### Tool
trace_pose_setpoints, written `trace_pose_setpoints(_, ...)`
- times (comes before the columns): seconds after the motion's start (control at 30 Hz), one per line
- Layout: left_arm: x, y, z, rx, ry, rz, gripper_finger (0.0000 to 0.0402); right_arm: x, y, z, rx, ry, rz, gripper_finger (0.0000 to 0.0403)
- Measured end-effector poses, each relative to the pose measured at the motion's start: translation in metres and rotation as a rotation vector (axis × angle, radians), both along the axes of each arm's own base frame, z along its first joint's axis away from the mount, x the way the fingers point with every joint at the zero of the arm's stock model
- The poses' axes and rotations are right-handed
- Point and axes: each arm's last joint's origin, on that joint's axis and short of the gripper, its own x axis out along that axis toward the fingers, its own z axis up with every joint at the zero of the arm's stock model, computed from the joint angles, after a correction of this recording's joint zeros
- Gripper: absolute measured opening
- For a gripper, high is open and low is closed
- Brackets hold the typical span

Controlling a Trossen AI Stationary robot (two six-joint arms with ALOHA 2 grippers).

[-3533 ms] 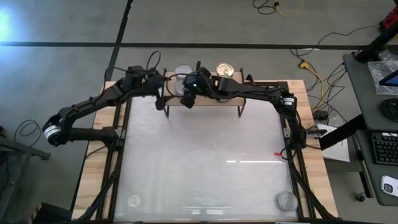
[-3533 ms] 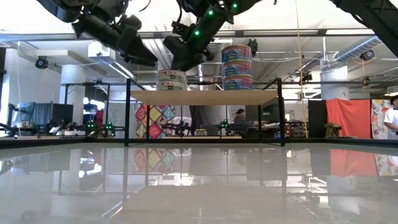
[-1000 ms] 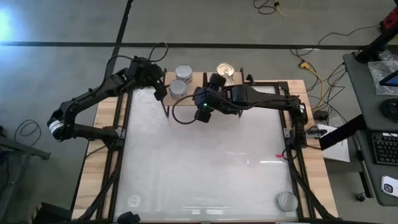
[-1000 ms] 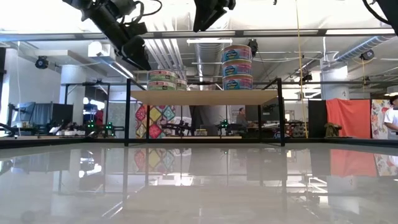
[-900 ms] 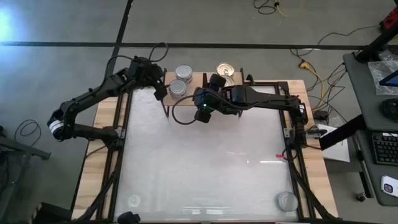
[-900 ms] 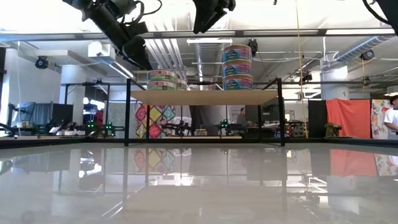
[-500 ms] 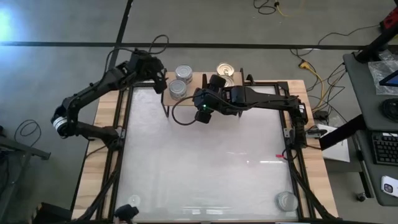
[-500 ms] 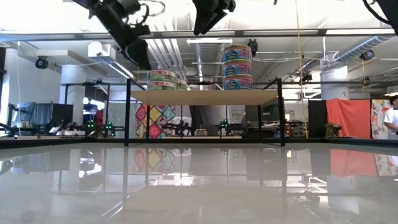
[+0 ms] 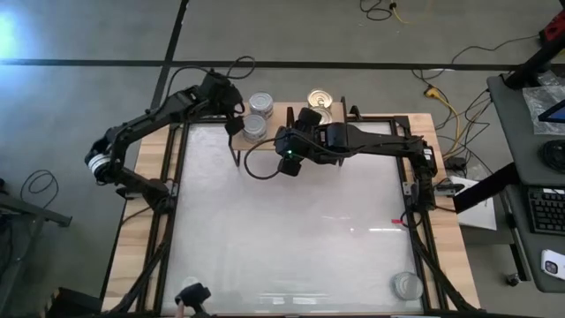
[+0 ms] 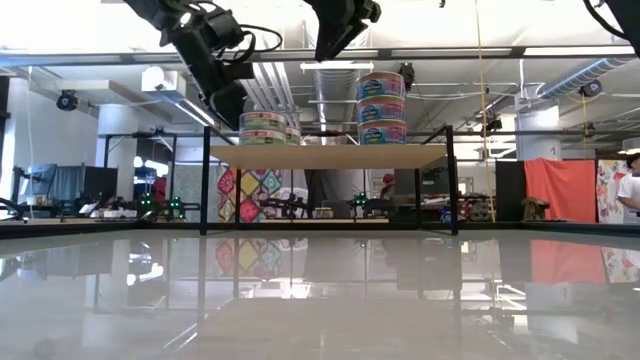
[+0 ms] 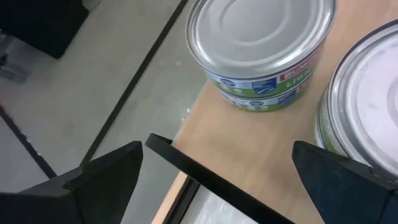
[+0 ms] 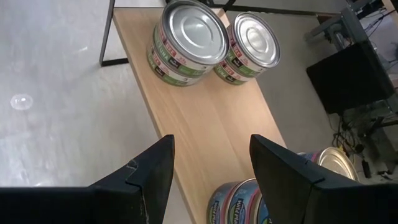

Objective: Stack canned seafood by type on shelf
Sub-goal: Stack the green tuna can on top of the green tuna can on the shelf, then adjust the green tuna cans on the shelf

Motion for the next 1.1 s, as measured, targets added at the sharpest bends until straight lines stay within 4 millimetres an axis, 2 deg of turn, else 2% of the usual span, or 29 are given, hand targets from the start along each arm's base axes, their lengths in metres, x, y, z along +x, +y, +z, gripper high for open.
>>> trace_pose_setpoints(0.63, 0.008, -0.004, 0.002, -0.017, -0.079, -0.008, 0.0398, 0.000, 0.000, -0.001, -0.002, 0.006, 0.003, 0.0201)
trace_pose_setpoints(0.77, 0.007, -0.006, 0.017, 0.008, -0.093, -0.021, 0.0398, 0.000, 0.000, -0.001, 0.003, 0.008, 0.008, 0.0201)
trace_pose_setpoints(0.97, -0.003, -0.019, 0.056, 0.069, -0.183, -0.050, 0.0398, -0.001, 0.000, -0.002, 0.003, 0.021, 0.010, 0.0201)
trace_pose_setpoints(1.1, 0.001, -0.017, 0.064, 0.095, -0.277, -0.054, 0.0398, 0.000, 0.000, -0.002, 0.000, 0.020, 0.015, 0.0201)
